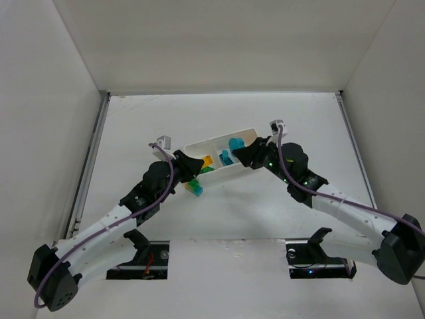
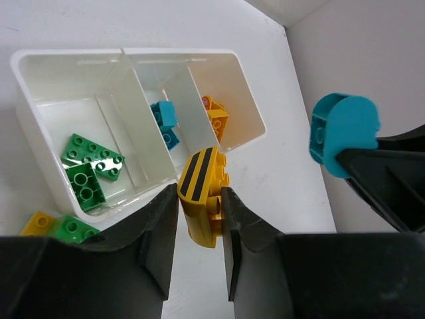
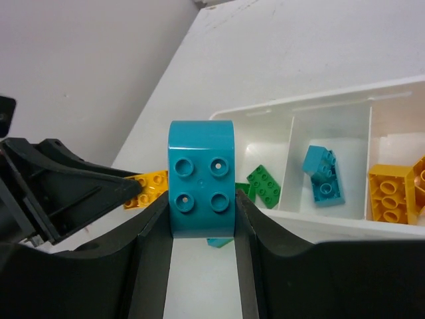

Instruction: Sort the legos into containers by color

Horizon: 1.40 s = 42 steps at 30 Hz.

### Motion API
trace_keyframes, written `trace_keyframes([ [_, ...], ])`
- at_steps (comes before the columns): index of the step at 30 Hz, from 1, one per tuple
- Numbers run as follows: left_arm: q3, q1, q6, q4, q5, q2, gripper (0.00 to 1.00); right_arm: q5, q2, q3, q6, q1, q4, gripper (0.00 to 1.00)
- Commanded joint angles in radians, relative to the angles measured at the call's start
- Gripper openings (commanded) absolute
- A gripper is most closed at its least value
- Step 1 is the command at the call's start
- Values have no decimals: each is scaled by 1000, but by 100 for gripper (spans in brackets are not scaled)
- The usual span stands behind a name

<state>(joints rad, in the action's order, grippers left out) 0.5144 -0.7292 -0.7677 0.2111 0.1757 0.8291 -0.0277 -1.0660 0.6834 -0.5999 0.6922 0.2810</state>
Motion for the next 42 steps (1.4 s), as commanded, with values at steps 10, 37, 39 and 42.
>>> trace_keyframes([
  [10,-8,38,16,47,-10,-28,13,218,-388,251,160,-6,-83,28],
  [37,130,18,76,116,-21,197,13,403,-300,220,154,-4,-71,36],
  [39,185,-6,99,120,-13,267,13,439,-234,159,126,-26,-49,23],
  [42,281,-38,137,122,-5,378,13,500,-167,67,74,-84,-19,15],
])
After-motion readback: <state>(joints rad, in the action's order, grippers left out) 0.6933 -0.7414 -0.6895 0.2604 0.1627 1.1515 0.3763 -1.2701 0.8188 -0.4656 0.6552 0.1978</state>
